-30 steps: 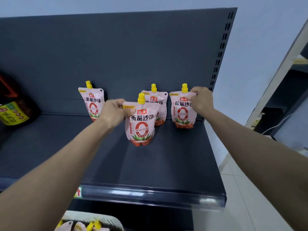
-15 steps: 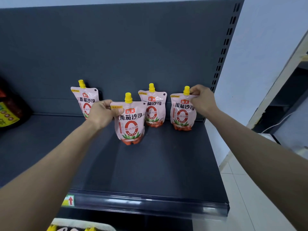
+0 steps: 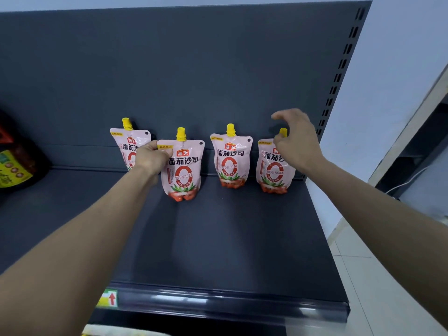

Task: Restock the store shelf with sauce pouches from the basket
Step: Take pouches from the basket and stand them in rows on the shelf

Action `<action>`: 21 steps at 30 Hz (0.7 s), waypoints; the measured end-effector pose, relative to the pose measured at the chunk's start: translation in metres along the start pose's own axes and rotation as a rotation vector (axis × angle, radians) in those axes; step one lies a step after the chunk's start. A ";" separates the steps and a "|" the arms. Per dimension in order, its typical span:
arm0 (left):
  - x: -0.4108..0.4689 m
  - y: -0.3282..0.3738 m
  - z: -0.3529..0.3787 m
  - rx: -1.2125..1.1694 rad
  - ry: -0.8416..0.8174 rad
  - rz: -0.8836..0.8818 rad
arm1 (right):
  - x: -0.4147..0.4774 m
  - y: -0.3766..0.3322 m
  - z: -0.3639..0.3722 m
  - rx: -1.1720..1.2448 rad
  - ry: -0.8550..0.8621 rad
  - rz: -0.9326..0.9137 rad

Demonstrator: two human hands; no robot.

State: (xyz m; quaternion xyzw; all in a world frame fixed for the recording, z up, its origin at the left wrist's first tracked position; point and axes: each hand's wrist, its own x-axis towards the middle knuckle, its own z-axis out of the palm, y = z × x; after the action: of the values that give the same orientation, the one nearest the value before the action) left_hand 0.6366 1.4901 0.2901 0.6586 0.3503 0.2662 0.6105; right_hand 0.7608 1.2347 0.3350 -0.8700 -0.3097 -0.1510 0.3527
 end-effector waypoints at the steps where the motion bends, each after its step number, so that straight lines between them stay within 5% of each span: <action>1: 0.005 0.000 0.002 -0.022 -0.008 -0.018 | -0.001 -0.005 0.002 -0.008 0.010 -0.013; 11: 0.031 0.004 -0.018 -0.148 -0.144 -0.047 | -0.026 -0.057 0.047 -0.034 -0.100 -0.123; 21: -0.017 -0.037 -0.063 0.353 -0.087 -0.072 | -0.109 -0.094 0.063 -0.051 -0.303 -0.123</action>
State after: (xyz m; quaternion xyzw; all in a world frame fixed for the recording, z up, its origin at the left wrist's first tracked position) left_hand 0.5722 1.5164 0.2623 0.7534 0.3880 0.1498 0.5094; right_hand 0.6204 1.2849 0.2867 -0.8710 -0.4080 -0.0473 0.2697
